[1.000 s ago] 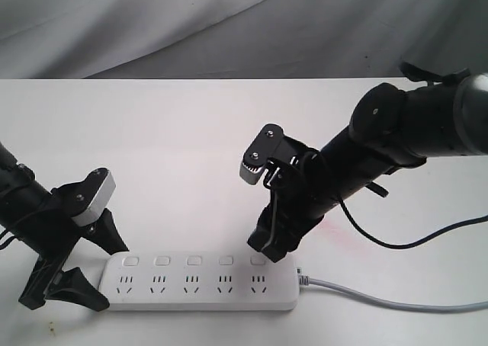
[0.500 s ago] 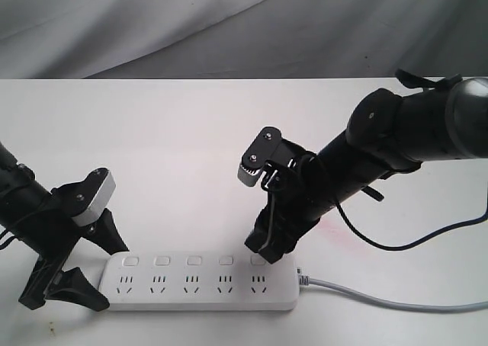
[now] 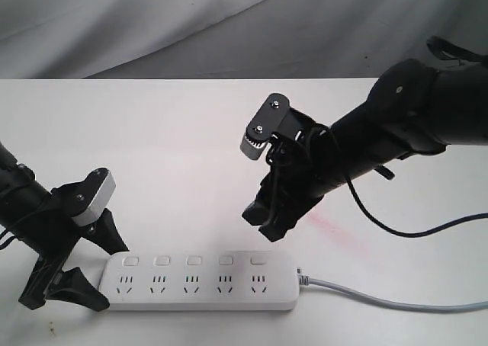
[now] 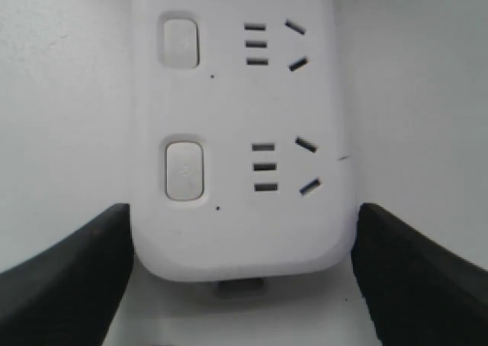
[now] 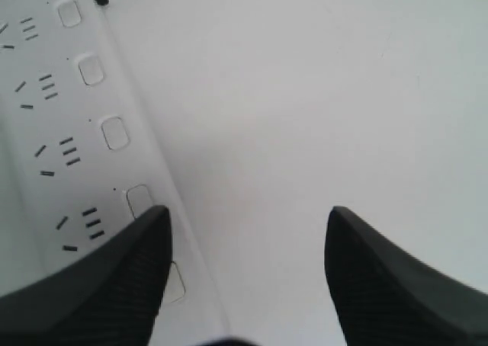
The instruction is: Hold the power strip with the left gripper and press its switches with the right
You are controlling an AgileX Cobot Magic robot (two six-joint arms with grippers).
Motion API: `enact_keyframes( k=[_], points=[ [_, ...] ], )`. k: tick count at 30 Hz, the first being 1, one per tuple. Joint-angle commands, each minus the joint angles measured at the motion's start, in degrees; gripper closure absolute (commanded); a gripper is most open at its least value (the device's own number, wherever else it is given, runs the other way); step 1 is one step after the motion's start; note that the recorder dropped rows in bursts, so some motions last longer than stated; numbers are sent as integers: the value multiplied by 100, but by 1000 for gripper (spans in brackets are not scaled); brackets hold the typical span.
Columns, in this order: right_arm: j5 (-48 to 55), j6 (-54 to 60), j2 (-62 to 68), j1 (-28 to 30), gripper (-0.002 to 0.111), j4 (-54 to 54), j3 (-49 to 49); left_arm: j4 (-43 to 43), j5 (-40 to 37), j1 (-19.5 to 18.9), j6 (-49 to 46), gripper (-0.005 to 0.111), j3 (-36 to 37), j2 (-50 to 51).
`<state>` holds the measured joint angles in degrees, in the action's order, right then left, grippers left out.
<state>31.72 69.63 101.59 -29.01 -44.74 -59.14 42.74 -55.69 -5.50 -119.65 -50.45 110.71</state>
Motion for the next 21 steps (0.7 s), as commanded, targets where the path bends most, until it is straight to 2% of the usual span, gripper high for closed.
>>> enact_keyframes(
  k=[1,5,13,21],
  points=[
    [-396,93,419,30,53,-91,374,22,123,38,-24,45,28,3],
    [-205,102,664,30,53,-108,440,22,123,38,-24,45,28,3],
    [-381,102,-278,38,53,-148,262,31,28,38,-24,45,28,3],
    [-234,373,817,38,53,-558,474,67,27,38,-24,45,28,3]
  ],
)
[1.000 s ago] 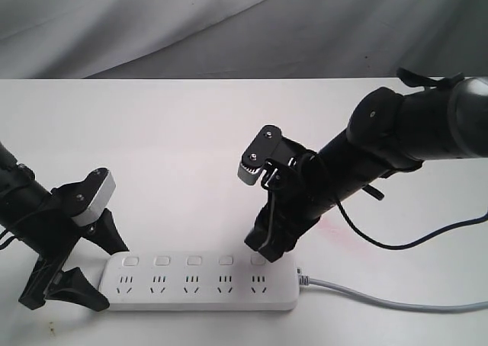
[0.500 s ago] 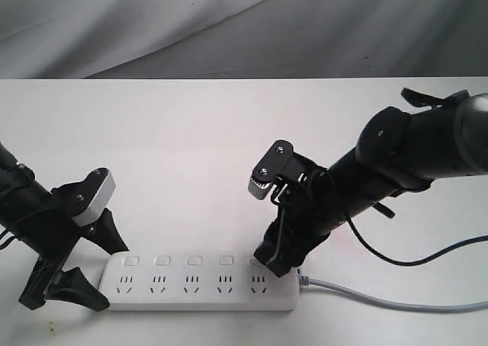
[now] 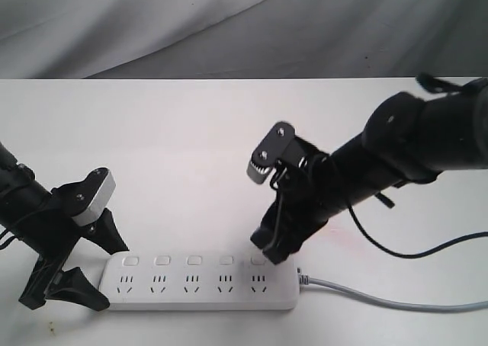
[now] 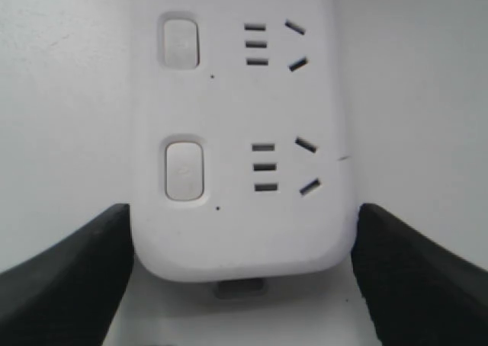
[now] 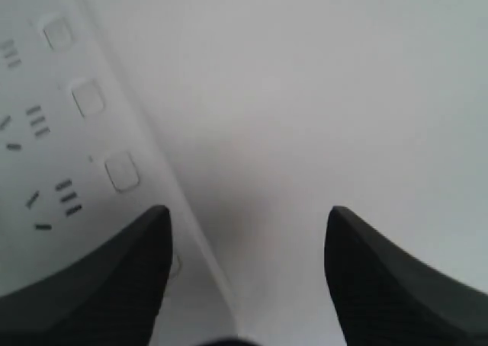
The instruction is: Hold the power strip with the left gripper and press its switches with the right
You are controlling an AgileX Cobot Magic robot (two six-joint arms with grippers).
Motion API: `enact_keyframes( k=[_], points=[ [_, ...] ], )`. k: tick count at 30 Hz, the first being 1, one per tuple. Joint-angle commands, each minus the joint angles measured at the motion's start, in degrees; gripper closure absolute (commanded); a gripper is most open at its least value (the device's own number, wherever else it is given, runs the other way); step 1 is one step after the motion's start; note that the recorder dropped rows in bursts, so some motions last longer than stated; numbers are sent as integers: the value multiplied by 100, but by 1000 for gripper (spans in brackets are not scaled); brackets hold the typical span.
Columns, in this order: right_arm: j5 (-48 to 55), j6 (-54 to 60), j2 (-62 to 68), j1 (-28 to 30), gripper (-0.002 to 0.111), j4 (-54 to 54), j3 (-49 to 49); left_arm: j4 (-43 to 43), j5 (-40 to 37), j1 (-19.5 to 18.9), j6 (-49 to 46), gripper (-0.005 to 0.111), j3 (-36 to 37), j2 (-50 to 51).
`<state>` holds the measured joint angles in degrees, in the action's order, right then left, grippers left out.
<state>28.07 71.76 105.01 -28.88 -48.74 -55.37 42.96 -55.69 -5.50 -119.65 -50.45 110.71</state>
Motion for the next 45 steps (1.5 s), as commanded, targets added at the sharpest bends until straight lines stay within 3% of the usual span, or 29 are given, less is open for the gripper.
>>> enact_keyframes(
  k=[1,18,30,36,41,45],
  points=[
    [147,161,475,25,53,-148,97,45,27,38,-24,45,28,3],
    [-457,-333,-1831,25,53,174,60,64,27,38,-24,45,28,3],
    [-204,-3764,-3839,25,57,3051,60,64,27,38,-24,45,28,3],
    [151,-5011,-5056,25,62,3778,60,64,27,38,-24,45,28,3],
    [500,-5567,-6017,25,71,4292,60,64,27,38,-24,45,28,3],
    [1113,-5567,-6965,25,96,4380,60,63,39,38,-24,45,28,3]
  ],
)
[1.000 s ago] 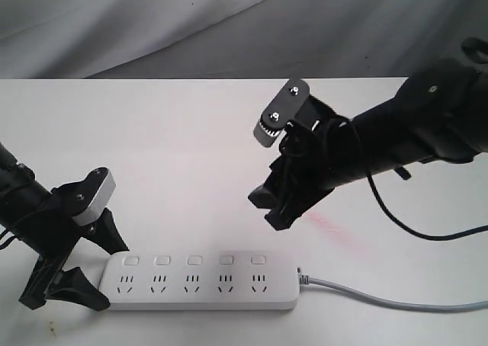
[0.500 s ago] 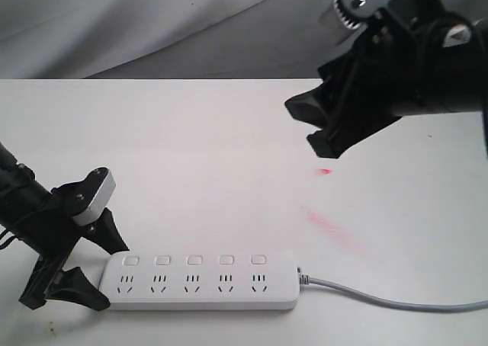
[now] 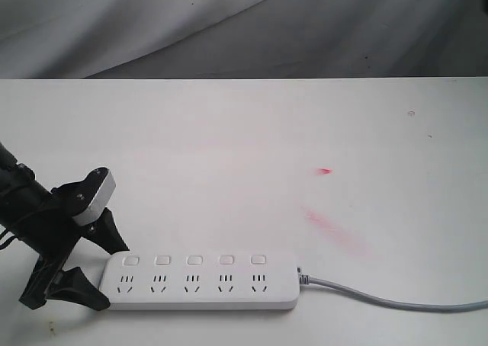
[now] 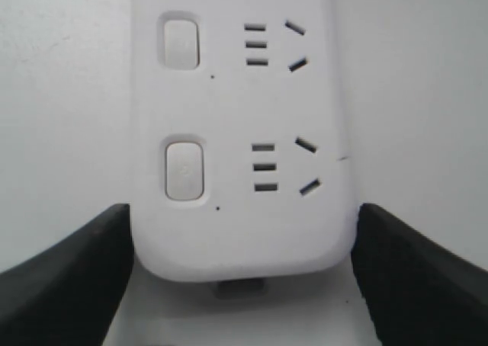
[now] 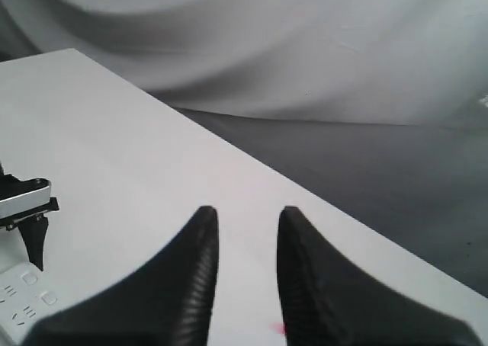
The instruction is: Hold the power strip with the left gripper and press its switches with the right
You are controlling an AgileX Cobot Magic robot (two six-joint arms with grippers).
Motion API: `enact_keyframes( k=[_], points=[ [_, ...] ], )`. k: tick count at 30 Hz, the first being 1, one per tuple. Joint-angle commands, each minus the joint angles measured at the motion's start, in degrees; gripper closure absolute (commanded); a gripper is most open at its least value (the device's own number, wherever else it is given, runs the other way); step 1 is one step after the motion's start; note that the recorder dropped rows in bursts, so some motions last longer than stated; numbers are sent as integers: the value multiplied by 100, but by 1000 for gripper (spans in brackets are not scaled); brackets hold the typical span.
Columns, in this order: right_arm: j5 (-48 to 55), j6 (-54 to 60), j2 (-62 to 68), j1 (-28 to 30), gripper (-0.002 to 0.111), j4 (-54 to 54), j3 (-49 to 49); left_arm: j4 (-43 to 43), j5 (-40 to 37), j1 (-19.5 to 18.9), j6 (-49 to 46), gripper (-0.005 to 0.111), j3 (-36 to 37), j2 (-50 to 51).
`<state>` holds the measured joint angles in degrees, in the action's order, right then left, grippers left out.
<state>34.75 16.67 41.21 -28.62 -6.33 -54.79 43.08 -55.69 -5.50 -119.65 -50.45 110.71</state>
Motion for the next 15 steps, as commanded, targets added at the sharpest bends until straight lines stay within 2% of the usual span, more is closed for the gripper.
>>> enact_keyframes(
  k=[1,2,3,15],
  points=[
    [561,-59,-783,0,102,139,3,51,39,38,-24,45,28,3],
    [650,-59,-971,0,108,139,3,51,39,38,-24,45,28,3],
    [667,-59,-1171,0,108,139,3,51,39,38,-24,45,28,3],
    [627,-59,-2648,0,108,421,3,51,39,38,-24,45,28,3]
  ],
)
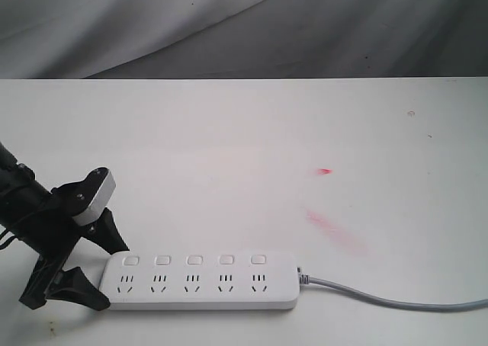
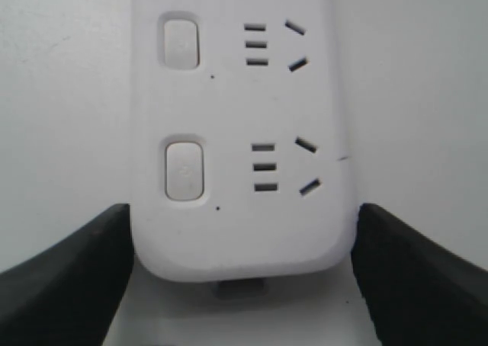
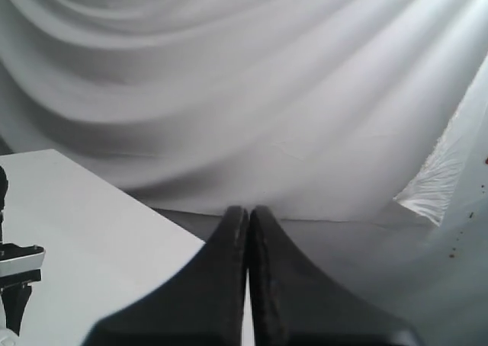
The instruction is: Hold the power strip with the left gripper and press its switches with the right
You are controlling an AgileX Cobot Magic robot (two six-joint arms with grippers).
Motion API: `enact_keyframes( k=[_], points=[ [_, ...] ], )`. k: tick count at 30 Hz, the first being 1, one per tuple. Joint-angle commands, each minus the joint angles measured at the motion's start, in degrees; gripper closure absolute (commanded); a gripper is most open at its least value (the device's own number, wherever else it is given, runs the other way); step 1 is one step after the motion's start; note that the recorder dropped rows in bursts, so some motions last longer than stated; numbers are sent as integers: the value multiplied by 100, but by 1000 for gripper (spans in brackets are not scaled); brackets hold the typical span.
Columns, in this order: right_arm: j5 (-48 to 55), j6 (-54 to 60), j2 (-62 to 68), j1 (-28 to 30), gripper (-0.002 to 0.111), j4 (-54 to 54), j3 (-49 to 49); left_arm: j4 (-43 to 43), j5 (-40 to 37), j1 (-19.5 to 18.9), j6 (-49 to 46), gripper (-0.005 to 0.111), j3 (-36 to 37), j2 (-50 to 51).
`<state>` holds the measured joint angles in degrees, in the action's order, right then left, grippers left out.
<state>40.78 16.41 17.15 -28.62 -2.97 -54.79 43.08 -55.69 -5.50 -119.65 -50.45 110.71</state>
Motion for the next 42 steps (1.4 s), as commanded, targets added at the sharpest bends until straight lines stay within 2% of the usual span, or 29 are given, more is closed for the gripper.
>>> enact_keyframes(
  k=[1,20,24,30,35,42],
  points=[
    [24,-33,-304,0,108,84,3,51,39,38,-24,45,28,3],
    [24,-29,-488,0,108,132,3,51,39,38,-24,45,28,3],
    [36,-771,-488,64,108,132,3,51,39,38,-24,45,28,3],
    [-136,-2003,-488,773,108,355,352,51,39,38,-24,45,28,3],
    [-472,-1959,-488,1303,108,368,844,51,39,38,-24,45,28,3],
    [-1606,-1852,-488,1974,108,509,1964,51,39,38,-24,45,28,3]
  ],
)
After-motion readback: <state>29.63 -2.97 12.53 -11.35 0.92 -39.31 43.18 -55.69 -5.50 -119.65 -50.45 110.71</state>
